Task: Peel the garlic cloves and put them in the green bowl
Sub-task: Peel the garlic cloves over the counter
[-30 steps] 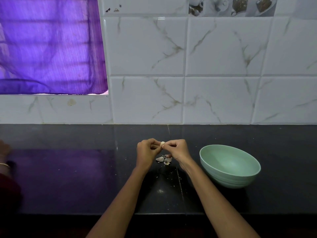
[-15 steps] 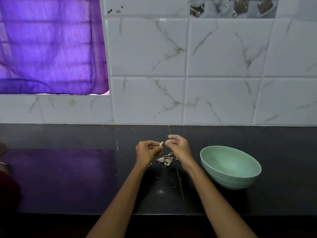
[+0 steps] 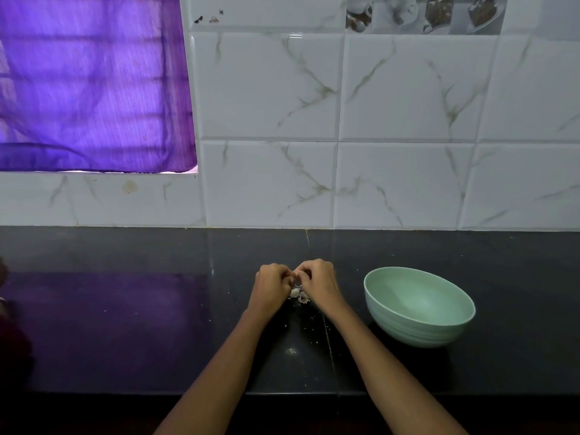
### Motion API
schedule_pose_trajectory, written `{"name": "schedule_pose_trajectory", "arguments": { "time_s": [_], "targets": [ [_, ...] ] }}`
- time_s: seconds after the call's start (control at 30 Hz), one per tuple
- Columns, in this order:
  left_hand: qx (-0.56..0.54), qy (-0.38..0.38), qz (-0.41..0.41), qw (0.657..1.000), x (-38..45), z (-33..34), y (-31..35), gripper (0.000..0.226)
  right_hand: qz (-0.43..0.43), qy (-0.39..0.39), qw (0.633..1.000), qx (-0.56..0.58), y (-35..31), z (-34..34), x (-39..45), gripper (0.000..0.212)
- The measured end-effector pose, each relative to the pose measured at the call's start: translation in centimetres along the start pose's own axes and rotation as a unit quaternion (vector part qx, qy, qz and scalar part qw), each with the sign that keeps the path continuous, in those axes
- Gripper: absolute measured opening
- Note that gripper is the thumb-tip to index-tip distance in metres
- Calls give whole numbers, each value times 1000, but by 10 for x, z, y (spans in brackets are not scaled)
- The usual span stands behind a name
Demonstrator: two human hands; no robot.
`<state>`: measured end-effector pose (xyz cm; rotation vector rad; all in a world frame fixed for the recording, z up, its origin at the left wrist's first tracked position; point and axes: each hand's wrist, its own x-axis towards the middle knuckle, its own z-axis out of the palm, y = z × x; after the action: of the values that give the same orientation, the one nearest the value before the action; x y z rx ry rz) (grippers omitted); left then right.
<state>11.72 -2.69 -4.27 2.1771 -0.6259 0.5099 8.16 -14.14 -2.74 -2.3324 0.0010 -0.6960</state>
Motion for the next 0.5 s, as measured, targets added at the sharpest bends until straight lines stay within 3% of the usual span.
{"name": "schedule_pose_trajectory", "arguments": {
  "time_s": [0.13, 0.23, 0.5],
  "targets": [
    [-34, 10, -10, 999, 0, 2, -2, 15, -36, 19, 999, -8, -1, 1, -1, 17],
    [-149, -11, -42, 988, 1, -1, 3, 17, -58, 55, 997, 19, -3, -2, -2, 16],
    [-398, -79, -153, 901, 5, -9, 7, 25, -46, 87, 983, 158, -3, -7, 1, 9]
  ]
}}
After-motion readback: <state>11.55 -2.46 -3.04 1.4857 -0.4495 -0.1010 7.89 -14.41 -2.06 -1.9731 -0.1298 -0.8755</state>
